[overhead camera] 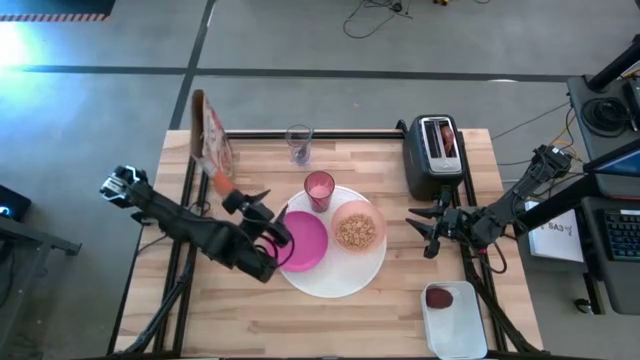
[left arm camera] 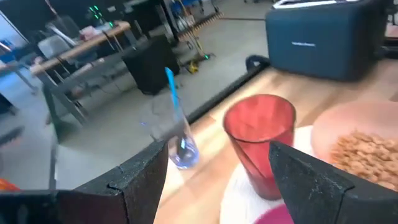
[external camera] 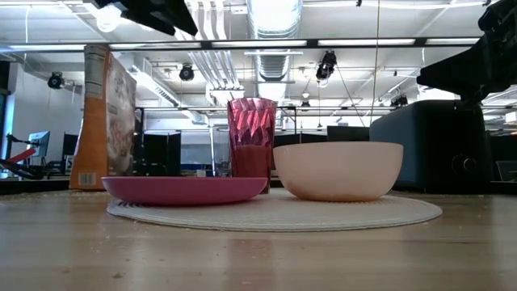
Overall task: Arrange a breakfast setting
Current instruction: Put the bagel from the toaster onto the pink plate on the placemat
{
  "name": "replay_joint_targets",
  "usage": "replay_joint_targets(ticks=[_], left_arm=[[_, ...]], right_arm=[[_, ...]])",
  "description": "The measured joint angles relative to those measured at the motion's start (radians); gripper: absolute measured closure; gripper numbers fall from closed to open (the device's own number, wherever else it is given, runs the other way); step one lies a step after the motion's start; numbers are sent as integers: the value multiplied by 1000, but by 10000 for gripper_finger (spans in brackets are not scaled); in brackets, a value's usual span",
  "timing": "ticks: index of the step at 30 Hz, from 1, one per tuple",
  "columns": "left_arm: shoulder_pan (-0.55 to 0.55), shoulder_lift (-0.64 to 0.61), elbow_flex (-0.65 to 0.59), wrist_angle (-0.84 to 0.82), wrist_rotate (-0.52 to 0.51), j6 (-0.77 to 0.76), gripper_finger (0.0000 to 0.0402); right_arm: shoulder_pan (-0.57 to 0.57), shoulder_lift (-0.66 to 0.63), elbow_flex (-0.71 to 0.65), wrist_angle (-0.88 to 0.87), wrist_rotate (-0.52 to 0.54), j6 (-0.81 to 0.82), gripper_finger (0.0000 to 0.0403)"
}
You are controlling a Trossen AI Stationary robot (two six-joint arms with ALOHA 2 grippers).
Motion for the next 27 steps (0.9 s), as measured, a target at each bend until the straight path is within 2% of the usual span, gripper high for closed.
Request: replay_joint_targets(ticks=[13, 24, 27], left_arm=[[68, 104, -3, 253, 13, 229, 141], [223, 129, -6, 524, 185, 566, 141], [256, 123, -57, 659, 205, 647, 141]], right_arm=[[0, 0, 0, 0, 0, 1, 275], [0, 0, 0, 0, 0, 0, 275], [0, 0, 0, 0, 0, 1, 275]])
